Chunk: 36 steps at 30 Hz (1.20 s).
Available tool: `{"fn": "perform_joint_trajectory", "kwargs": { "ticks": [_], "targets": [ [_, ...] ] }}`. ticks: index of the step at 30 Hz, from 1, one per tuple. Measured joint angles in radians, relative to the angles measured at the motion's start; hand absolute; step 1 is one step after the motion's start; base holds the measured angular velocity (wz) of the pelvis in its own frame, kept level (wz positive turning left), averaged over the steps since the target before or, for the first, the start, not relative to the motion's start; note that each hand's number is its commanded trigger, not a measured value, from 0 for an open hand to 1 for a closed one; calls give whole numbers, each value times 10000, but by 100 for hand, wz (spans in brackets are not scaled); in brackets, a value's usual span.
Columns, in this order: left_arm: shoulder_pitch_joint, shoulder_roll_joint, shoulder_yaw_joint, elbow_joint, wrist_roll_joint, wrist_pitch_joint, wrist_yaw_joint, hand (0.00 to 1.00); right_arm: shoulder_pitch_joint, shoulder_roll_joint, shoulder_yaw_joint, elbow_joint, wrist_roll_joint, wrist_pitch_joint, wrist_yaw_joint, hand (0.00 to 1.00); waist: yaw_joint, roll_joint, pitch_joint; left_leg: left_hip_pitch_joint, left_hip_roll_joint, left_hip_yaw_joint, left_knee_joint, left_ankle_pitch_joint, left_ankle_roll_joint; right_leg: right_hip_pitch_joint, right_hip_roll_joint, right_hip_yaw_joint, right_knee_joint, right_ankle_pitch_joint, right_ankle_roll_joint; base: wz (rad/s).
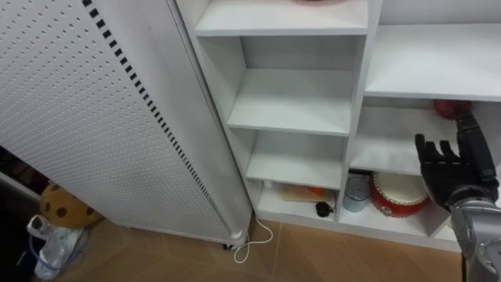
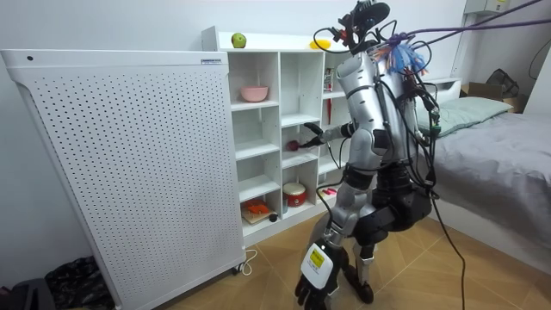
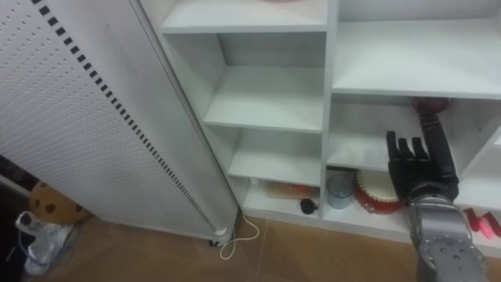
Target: Arrange fruit in the closet
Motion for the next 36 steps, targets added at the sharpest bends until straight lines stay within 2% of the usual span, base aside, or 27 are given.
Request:
{"fn": "perform_joint_trajectory", "kwargs": {
  "ticks": [11,14,16,18,21,24,26,28,30,32,34,36],
  "targets": [
    [227,8,1,-488,124,88,-185,0,16,-59,4,59,-181,56,22,0,7,183,-4,22,-13,-12,-7,-13,7,24,17,-8,-19,-20,-19,0],
    [286,16,-29,-466,285,87,-259,0,161,-212,110,705,-227,153,423,0,27,207,4,245,9,-37,-17,-77,-16,265,54,-43,-54,-25,-28,-1],
    [424,96,-23,-427,287,69,-352,0,430,-227,142,1537,-214,252,756,0,58,225,11,634,140,-34,-126,-142,-36,708,240,-72,-309,-25,-24,-10],
    [514,188,-31,-314,287,79,-465,0,646,-256,361,2129,-275,341,998,0,-5,215,18,967,179,-36,-332,-150,-51,1052,274,-156,-539,-21,-16,-10],
    [516,271,116,6,373,18,-587,0,1506,-247,545,2847,-866,500,1611,0,55,204,32,1577,228,-85,-680,-167,-97,1729,473,-273,-1026,35,48,-8],
    [486,279,417,473,496,-1,-885,0,2282,-251,1087,3474,-1542,622,2027,0,-93,103,67,2184,223,-153,-1209,-94,-167,2351,541,-356,-1522,90,85,-1],
    [394,310,719,823,526,-25,-1014,0,2730,-254,1316,3965,-1924,812,2305,0,-168,80,70,2542,303,-273,-1491,-49,-195,2820,649,-545,-1941,234,12,5],
    [192,343,1004,1420,653,-35,-1108,0,3247,-221,1720,4509,-2758,968,2564,0,-235,31,86,3153,355,-350,-1952,26,-195,3498,766,-678,-2495,325,33,0],
    [168,350,1225,1609,668,-118,-1108,0,3831,-109,2107,4529,-3376,973,2775,0,-311,-39,94,3710,398,-375,-2347,51,-217,4087,902,-793,-2937,367,66,-2],
    [163,348,1518,1781,770,-311,-1097,0,4341,108,2393,4538,-4040,986,2952,0,-384,-151,75,4268,506,-393,-2832,105,-282,4690,1090,-807,-3566,516,91,-7],
    [168,352,1676,1913,1113,-461,-1046,0,5008,275,2676,4451,-5363,1016,3056,0,-575,-273,56,5082,577,-462,-3522,241,-311,5601,1293,-924,-4414,708,129,0],
    [203,346,1788,2094,1295,-601,-1029,0,5630,364,2905,4294,-6586,941,3090,0,-726,-423,-28,5823,570,-432,-4162,361,-326,6319,1452,-939,-5011,828,214,5]
  ]
}}
